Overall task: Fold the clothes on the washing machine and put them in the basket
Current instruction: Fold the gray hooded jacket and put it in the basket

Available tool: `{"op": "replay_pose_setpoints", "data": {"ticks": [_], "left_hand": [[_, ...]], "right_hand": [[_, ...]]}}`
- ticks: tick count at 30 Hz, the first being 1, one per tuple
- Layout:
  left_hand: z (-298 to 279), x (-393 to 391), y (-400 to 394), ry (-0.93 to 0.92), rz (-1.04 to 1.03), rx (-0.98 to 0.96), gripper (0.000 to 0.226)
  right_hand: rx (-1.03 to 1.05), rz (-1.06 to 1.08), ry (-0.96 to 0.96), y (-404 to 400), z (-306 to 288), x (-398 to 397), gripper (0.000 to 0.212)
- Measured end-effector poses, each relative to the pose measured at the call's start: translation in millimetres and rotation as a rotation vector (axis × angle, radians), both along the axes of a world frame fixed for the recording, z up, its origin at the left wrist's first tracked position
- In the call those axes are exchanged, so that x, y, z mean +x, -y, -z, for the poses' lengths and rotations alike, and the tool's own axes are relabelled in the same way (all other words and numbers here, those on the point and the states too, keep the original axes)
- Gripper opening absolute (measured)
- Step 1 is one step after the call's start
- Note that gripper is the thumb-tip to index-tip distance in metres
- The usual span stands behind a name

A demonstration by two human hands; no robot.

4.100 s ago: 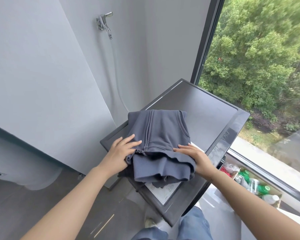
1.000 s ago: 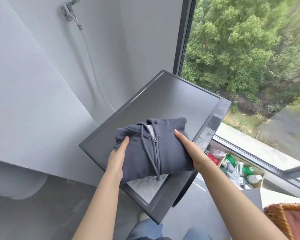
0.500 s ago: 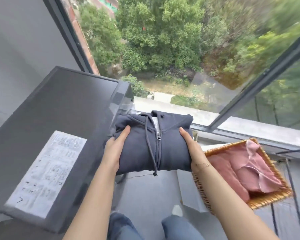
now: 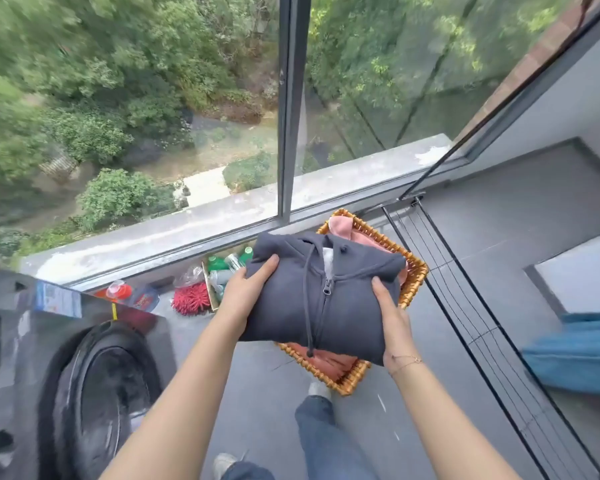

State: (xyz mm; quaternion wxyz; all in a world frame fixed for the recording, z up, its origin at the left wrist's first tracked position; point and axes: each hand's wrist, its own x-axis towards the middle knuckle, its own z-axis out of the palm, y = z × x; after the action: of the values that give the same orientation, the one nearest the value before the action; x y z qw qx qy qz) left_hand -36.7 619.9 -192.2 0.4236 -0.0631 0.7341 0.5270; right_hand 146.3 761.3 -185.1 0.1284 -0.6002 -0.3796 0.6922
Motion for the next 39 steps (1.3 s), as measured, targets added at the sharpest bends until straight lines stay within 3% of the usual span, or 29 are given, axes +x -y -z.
{"op": "replay_pose_setpoints", "data": {"ticks": [4, 8, 11, 14, 17, 21, 23, 27, 32, 36, 39], "left_hand": [[23, 2, -53, -0.065, 0.166, -0.09, 0.048], [43, 1, -98, -0.098, 0.286, -0.157, 0.067], [54, -5, -136, -0.124, 0.323, -0.172, 0.052], [68, -17, -173, -0.138, 0.362, -0.153, 0.073], [95, -27, -213, -0.141, 0.473, -0.21, 0.075], [134, -20, -255, -0.226, 0.698, -0.54, 0.123], [146, -8, -265, -0.332, 0.688, -0.718, 0.129], [162, 11, -276, -0.438, 0.574, -0.796, 0.119], [185, 27, -289, -0.412, 0.446, -0.804, 0.113], [196, 29, -295, -0.41, 0.392, -0.797, 0.114], [190, 27, -288, -0.357, 0.401, -0.713, 0.114]], "right_hand": [[-0.053, 0.169, -0.003, -14, 32, 23, 0.061], [-0.121, 0.28, -0.002, -32, 58, 34, 0.058], [-0.104, 0.3, 0.004, -62, 74, 31, 0.055], [-0.049, 0.289, 0.0, -96, 94, 23, 0.051], [0.032, 0.262, 0.108, -128, 124, 9, 0.065], [-0.036, 0.258, 0.204, -151, 163, -8, 0.073], [-0.083, 0.314, 0.228, -159, 181, -12, 0.081], [-0.151, 0.338, 0.322, -170, 209, -18, 0.09], [-0.139, 0.332, 0.415, -173, 232, -26, 0.085], [-0.237, 0.333, 0.351, -179, 239, -29, 0.095], [-0.198, 0.387, 0.356, -174, 231, -29, 0.11]]}}
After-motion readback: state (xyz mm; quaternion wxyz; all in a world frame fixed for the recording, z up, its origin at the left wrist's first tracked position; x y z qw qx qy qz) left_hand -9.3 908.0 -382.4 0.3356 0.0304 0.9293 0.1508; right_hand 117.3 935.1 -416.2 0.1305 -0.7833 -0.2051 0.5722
